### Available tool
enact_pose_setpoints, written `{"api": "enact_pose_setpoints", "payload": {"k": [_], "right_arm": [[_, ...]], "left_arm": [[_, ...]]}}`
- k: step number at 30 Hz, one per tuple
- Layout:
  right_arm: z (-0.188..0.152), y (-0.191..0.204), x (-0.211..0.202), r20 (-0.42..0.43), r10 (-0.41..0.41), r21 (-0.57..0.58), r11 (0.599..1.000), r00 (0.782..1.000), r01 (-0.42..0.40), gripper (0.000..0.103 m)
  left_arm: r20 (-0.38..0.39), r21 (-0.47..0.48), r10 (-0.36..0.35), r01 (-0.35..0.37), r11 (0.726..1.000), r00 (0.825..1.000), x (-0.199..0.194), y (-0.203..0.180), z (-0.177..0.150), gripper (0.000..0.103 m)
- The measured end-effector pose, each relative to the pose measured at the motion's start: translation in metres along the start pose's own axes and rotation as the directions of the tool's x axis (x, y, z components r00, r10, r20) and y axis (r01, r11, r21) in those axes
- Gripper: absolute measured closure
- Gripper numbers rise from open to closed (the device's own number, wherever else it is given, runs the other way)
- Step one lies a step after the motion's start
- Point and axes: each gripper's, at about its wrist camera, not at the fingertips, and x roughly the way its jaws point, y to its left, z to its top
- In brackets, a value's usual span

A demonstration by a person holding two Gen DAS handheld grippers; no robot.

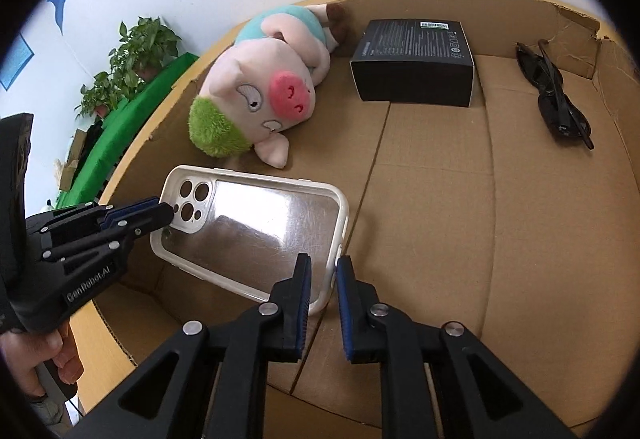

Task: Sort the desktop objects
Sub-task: 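Carry the phone case with the left tool into the cardboard box and release, then withdraw the left tool and close it on the white power bank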

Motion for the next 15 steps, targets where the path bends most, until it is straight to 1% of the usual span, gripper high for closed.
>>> {"api": "enact_pose_setpoints", "payload": {"k": [1, 3, 4, 6, 7, 9, 10, 11, 13, 14, 15], "right_arm": [[0.001, 0.000, 0.002, -0.015, 0.005, 0.005, 1.000, 1.000, -0.005, 0.087], [0.003, 0.000, 0.005, -0.035, 0.015, 0.013, 1.000, 0.999, -0.015, 0.084], [0.003, -0.001, 0.006, -0.046, 0.026, 0.019, 1.000, 0.999, -0.025, 0.081], [0.004, 0.000, 0.007, -0.064, 0.047, 0.020, 0.999, 0.997, -0.046, 0.077], [0.003, 0.001, 0.007, -0.071, 0.053, 0.015, 0.999, 0.996, -0.052, 0.072], [0.002, 0.001, 0.005, -0.068, 0.077, 0.018, 0.997, 0.995, -0.076, 0.068], [0.001, -0.001, 0.002, -0.061, 0.095, 0.026, 0.995, 0.994, -0.094, 0.060], [0.001, -0.002, -0.002, -0.050, 0.102, 0.034, 0.994, 0.994, -0.100, 0.051], [-0.003, -0.006, -0.017, 0.001, 0.095, 0.044, 0.995, 0.996, -0.095, 0.042], [-0.005, -0.007, -0.026, 0.028, 0.088, 0.042, 0.995, 0.996, -0.089, 0.040], [-0.009, -0.008, -0.036, 0.061, 0.074, 0.037, 0.996, 0.995, -0.076, 0.038]], "left_arm": [[-0.006, 0.006, 0.012, -0.012, 1.000, 1.000, 0.001, -0.001, 0.001, 0.092], [-0.007, -0.008, 0.003, -0.003, 1.000, 1.000, 0.000, 0.000, 0.002, 0.090], [-0.008, -0.014, 0.002, -0.002, 1.000, 1.000, 0.000, 0.002, 0.002, 0.088], [-0.013, -0.008, 0.006, -0.006, 1.000, 1.000, -0.001, 0.003, 0.002, 0.088], [-0.016, -0.002, 0.006, -0.006, 1.000, 1.000, -0.001, 0.002, 0.003, 0.086], [-0.018, 0.004, -0.004, 0.004, 1.000, 1.000, -0.001, -0.001, 0.005, 0.075], [-0.011, 0.007, -0.008, 0.008, 1.000, 1.000, -0.003, -0.002, 0.004, 0.061], [-0.003, 0.008, -0.009, 0.009, 1.000, 1.000, -0.005, -0.004, 0.004, 0.045], [0.033, 0.012, -0.016, 0.015, 1.000, 0.999, -0.015, -0.007, 0.003, 0.037], [0.059, 0.012, -0.010, 0.009, 1.000, 0.998, -0.022, -0.007, 0.002, 0.030], [0.100, 0.010, 0.013, -0.014, 1.000, 0.995, -0.033, -0.007, 0.000, 0.025]]}}
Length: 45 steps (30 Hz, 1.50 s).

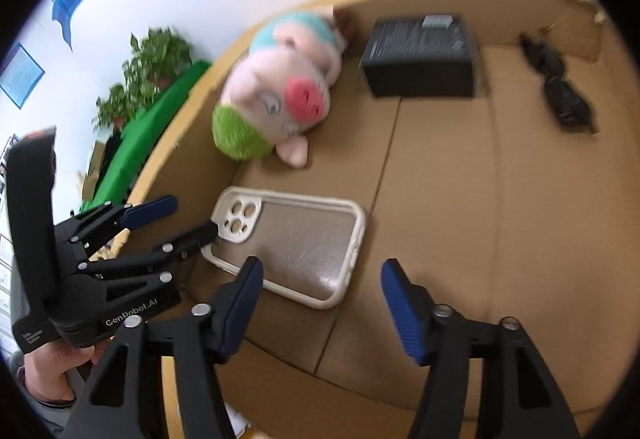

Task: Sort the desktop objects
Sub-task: 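Withdraw the left tool and close it on the white power bank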

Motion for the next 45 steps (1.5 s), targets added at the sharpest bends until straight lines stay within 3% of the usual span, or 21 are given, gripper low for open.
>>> {"api": "enact_pose_setpoints", "payload": {"k": [2, 3, 5, 7, 10, 13, 21, 26, 28, 33, 38, 40, 42, 45], "right_arm": [[-0.009, 0.004, -0.028, 0.085, -0.057, -0.029, 0.998, 0.995, 0.059, 0.025], [-0.015, 0.008, -0.041, 0.128, -0.095, -0.049, 0.994, 0.987, 0.102, 0.024], [-0.029, 0.015, -0.067, 0.209, -0.167, -0.079, 0.979, 0.964, 0.187, 0.023], [-0.041, 0.022, -0.087, 0.267, -0.200, -0.095, 0.968, 0.943, 0.232, 0.022], [-0.051, 0.027, -0.107, 0.309, -0.215, -0.109, 0.960, 0.926, 0.259, 0.022], [-0.056, 0.030, -0.119, 0.330, -0.213, -0.100, 0.961, 0.919, 0.259, 0.022], [-0.068, 0.034, -0.123, 0.321, -0.209, -0.103, 0.962, 0.924, 0.253, 0.022], [-0.075, 0.034, -0.125, 0.320, -0.202, -0.096, 0.965, 0.926, 0.244, 0.022], [-0.079, 0.033, -0.124, 0.314, -0.203, -0.092, 0.966, 0.927, 0.243, 0.022], [-0.092, 0.025, -0.117, 0.279, -0.202, -0.070, 0.971, 0.939, 0.230, 0.022], [-0.105, 0.018, -0.110, 0.243, -0.198, -0.053, 0.975, 0.949, 0.217, 0.022], [-0.110, 0.016, -0.106, 0.223, -0.189, -0.050, 0.978, 0.956, 0.204, 0.022], [-0.114, 0.015, -0.102, 0.206, -0.177, -0.050, 0.980, 0.962, 0.191, 0.022], [-0.121, 0.011, -0.095, 0.171, -0.149, -0.035, 0.987, 0.974, 0.157, 0.022]], "left_arm": [[0.099, -0.023, 0.016, -0.014, 1.000, 0.995, -0.029, 0.003, -0.005, 0.016], [0.145, -0.044, 0.006, 0.000, 0.999, 0.989, -0.043, 0.006, -0.009, 0.016], [0.245, -0.106, -0.028, 0.055, 0.993, 0.969, -0.074, 0.011, -0.021, 0.005], [0.345, -0.155, -0.067, 0.127, 0.980, 0.936, -0.104, 0.016, -0.037, 0.000], [0.430, -0.163, -0.080, 0.165, 0.973, 0.899, -0.134, 0.011, -0.055, 0.000], [0.456, -0.169, -0.108, 0.205, 0.964, 0.883, -0.148, 0.007, -0.063, 0.000], [0.443, -0.143, -0.127, 0.210, 0.967, 0.887, -0.160, -0.008, -0.074, 0.000], [0.388, -0.125, -0.157, 0.221, 0.967, 0.908, -0.148, -0.014, -0.090, 0.000], [0.346, -0.111, -0.185, 0.236, 0.965, 0.920, -0.137, -0.018, -0.100, 0.000], [0.206, -0.066, -0.175, 0.192, 0.979, 0.963, -0.097, -0.038, -0.131, 0.000], [0.041, -0.049, -0.155, 0.157, 0.986, 0.987, -0.054, -0.053, -0.153, 0.001], [0.010, -0.047, -0.173, 0.173, 0.984, 0.985, -0.045, -0.056, -0.159, 0.006], [-0.028, -0.063, -0.223, 0.221, 0.973, 0.974, -0.036, -0.057, -0.164, 0.021], [-0.021, -0.072, -0.223, 0.221, 0.973, 0.975, -0.039, -0.059, -0.169, 0.031]]}}
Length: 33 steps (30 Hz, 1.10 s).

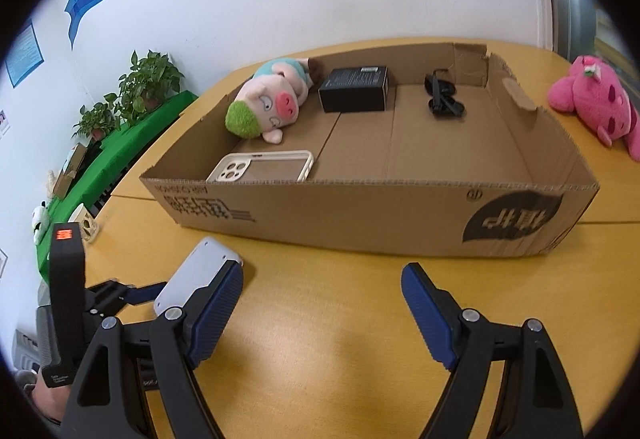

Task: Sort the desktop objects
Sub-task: 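Withdraw the left tool and close it on the white power bank, then carry the white power bank with the left tool into the cardboard box and release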

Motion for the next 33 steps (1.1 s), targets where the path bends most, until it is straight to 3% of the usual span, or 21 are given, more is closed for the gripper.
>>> {"api": "enact_pose_setpoints", "payload": {"k": [5, 13, 19, 21, 23, 24, 27, 29, 33], "right_arm": [[-0.013, -0.003, 0.014, -0.069, 0.082, 0.055, 0.995, 0.994, -0.078, 0.022], [-0.036, 0.005, 0.046, -0.180, 0.308, 0.171, 0.945, 0.934, -0.279, 0.022], [-0.036, 0.010, 0.048, -0.187, 0.378, 0.209, 0.917, 0.907, -0.340, 0.023], [-0.038, 0.013, 0.048, -0.193, 0.402, 0.209, 0.908, 0.895, -0.363, 0.026], [-0.040, 0.016, 0.050, -0.205, 0.418, 0.217, 0.901, 0.885, -0.375, 0.045], [-0.041, 0.015, 0.051, -0.205, 0.434, 0.229, 0.893, 0.878, -0.388, 0.046], [-0.040, 0.012, 0.047, -0.186, 0.418, 0.227, 0.899, 0.889, -0.375, 0.050], [-0.038, 0.007, 0.043, -0.166, 0.411, 0.234, 0.900, 0.896, -0.369, 0.062], [-0.032, 0.003, 0.032, -0.129, 0.396, 0.212, 0.907, 0.909, -0.365, 0.065]], "left_arm": [[0.003, -0.010, -0.014, 0.014, 1.000, 1.000, -0.004, -0.007, -0.004, 0.032], [0.023, -0.033, -0.095, 0.095, 0.995, 0.995, -0.009, -0.032, -0.014, 0.033], [0.067, -0.047, -0.152, 0.155, 0.987, 0.986, -0.022, -0.046, -0.014, 0.033], [0.085, -0.032, -0.166, 0.169, 0.985, 0.982, -0.028, -0.053, -0.011, 0.033], [0.091, -0.012, -0.182, 0.184, 0.983, 0.979, -0.031, -0.059, -0.007, 0.033], [0.090, -0.001, -0.181, 0.182, 0.983, 0.979, -0.031, -0.063, -0.005, 0.033], [0.077, 0.004, -0.187, 0.187, 0.982, 0.979, -0.026, -0.065, -0.005, 0.033], [0.070, -0.004, -0.205, 0.206, 0.979, 0.976, -0.024, -0.065, -0.006, 0.034], [0.084, 0.005, -0.208, 0.209, 0.978, 0.974, -0.027, -0.072, -0.001, 0.034]]}}
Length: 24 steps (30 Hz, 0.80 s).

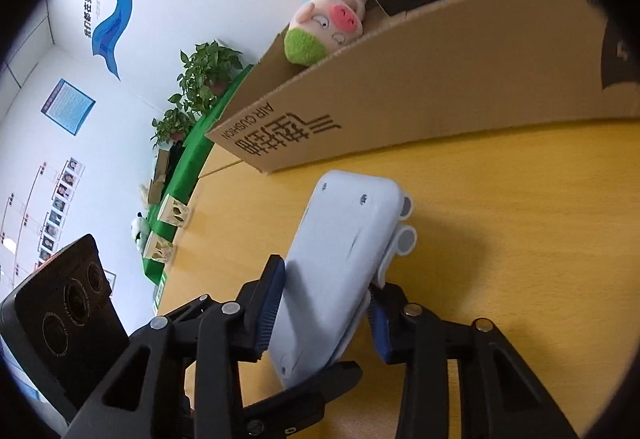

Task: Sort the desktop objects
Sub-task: 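Carry the white power bank with the left tool into the cardboard box and release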

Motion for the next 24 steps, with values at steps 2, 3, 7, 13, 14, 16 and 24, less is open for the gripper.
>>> {"api": "enact_pose_setpoints", "payload": {"k": [2, 3, 7, 13, 14, 16, 24], "right_arm": [[0.002, 0.004, -0.006, 0.023, -0.013, -0.021, 1.000, 1.000, 0.014, 0.066], [0.004, 0.006, -0.010, 0.038, -0.018, -0.033, 0.999, 0.999, 0.019, 0.066], [0.018, 0.019, -0.026, 0.089, -0.032, -0.100, 0.994, 0.996, 0.040, 0.068], [0.054, 0.037, -0.046, 0.153, -0.028, -0.172, 0.984, 0.988, 0.054, 0.069], [0.061, 0.039, -0.050, 0.165, -0.029, -0.182, 0.982, 0.986, 0.059, 0.069], [0.076, 0.043, -0.056, 0.185, -0.041, -0.203, 0.976, 0.982, 0.079, 0.069], [0.142, 0.045, -0.067, 0.204, -0.038, -0.232, 0.969, 0.978, 0.086, 0.069]], "left_arm": [[0.012, 0.004, -0.008, 0.008, 1.000, 1.000, -0.002, -0.002, 0.005, 0.034], [0.018, 0.008, -0.009, 0.008, 1.000, 1.000, -0.004, -0.004, 0.006, 0.034], [0.050, 0.025, -0.011, 0.010, 1.000, 0.999, -0.010, -0.011, 0.020, 0.034], [0.120, 0.030, -0.017, 0.014, 0.999, 0.993, -0.026, -0.017, 0.055, 0.034], [0.132, 0.030, -0.024, 0.020, 0.999, 0.991, -0.026, -0.016, 0.064, 0.034], [0.147, 0.030, -0.030, 0.026, 0.999, 0.989, -0.026, -0.016, 0.079, 0.034], [0.174, 0.036, -0.039, 0.033, 0.999, 0.984, -0.022, -0.013, 0.146, 0.034]]}}
